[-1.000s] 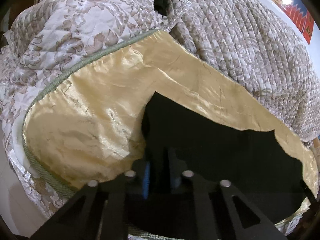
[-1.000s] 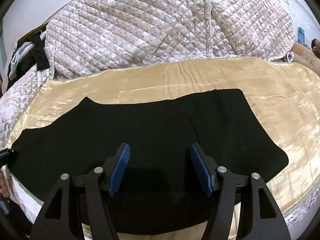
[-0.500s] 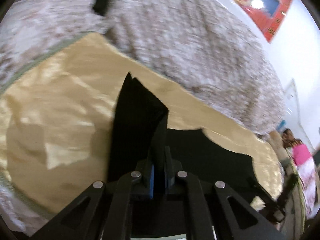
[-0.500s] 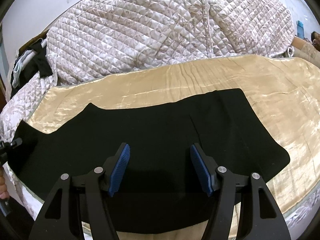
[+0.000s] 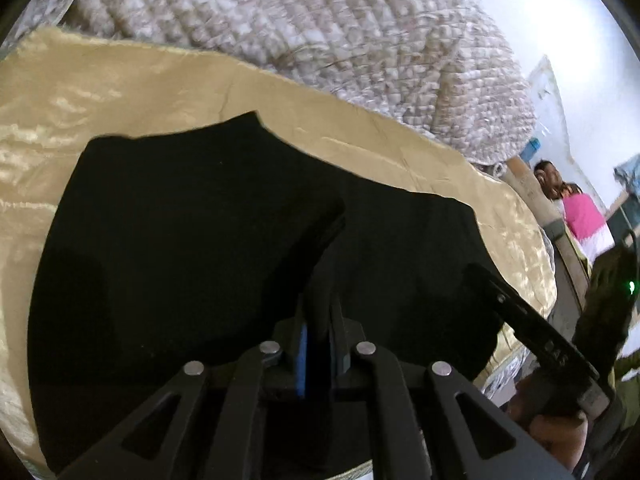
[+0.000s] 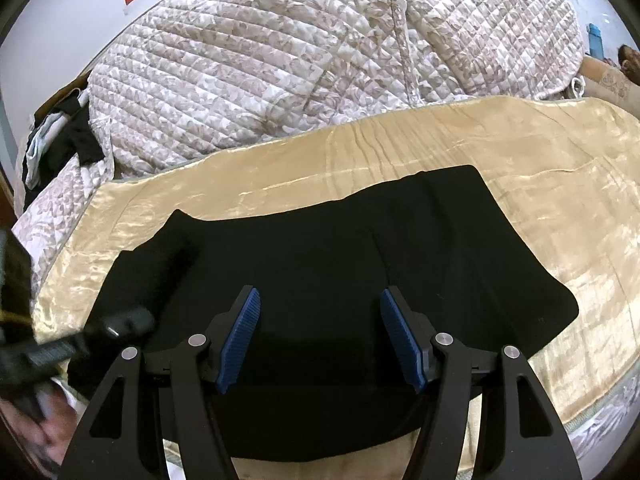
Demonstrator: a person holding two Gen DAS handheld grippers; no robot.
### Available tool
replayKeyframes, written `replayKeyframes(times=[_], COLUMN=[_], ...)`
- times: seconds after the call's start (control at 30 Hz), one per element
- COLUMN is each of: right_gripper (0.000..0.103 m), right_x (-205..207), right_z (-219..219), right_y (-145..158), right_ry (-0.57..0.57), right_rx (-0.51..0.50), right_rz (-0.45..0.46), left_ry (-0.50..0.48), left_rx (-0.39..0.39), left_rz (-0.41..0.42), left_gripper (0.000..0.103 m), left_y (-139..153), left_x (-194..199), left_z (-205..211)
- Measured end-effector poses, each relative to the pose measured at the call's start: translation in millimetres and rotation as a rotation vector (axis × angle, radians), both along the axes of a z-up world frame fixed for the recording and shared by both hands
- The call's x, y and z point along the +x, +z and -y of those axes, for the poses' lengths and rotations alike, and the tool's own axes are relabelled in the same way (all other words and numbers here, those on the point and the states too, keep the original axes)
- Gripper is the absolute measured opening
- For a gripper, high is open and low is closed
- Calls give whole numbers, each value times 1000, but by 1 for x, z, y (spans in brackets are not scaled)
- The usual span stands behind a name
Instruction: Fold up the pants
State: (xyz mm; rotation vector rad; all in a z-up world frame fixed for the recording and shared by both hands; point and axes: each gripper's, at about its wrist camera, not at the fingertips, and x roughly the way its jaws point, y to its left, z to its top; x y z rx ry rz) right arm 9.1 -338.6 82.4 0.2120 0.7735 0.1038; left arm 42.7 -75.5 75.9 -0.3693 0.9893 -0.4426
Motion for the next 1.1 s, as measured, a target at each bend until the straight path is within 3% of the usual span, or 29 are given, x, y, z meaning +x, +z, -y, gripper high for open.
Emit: replayKeyframes(times=[0.07,0.17,0.27,0.33,0.47,0.57,0.67,0.83,0.93,1.0,1.1], right_gripper=[63,63,63,63,63,63,63,62,41,6,5], right_x=[0,0,-2,-1,11,25,41,66,77,80,77], right_z=[0,-2,-6,-11,-31,-55,-80,-97,-106,-104,-96], right_y=[0,3,7,6,-3,-10,-22,-30,-34,-37,-33], right_ry=[1,13,54,102,225,324,379,393,411,402,373], right_rx=[7,32,79,121,234,276,254,299,325,335,368], right_rz=[1,15,41,34,-32,-89,-144,-173,-202,-221,-212], left_ry=[-28,-69,-54,-6,108,169,195,191,193,197,203], left_rx=[-31,-68,-87,-31,161,166,145,160,162,166,174], left_rz=[1,19,51,81,114,90,55,49,52,53,63], left_gripper=[12,23,32,37,37,37,37,37,37,37,37], left_y=[7,19,31,35,28,15,2,-4,-5,-5,-3], left_x=[-4,-11,-13,-9,5,9,12,12,13,15,16], left_z=[-3,-14,-34,-50,-83,-104,-112,-111,-111,-110,-110])
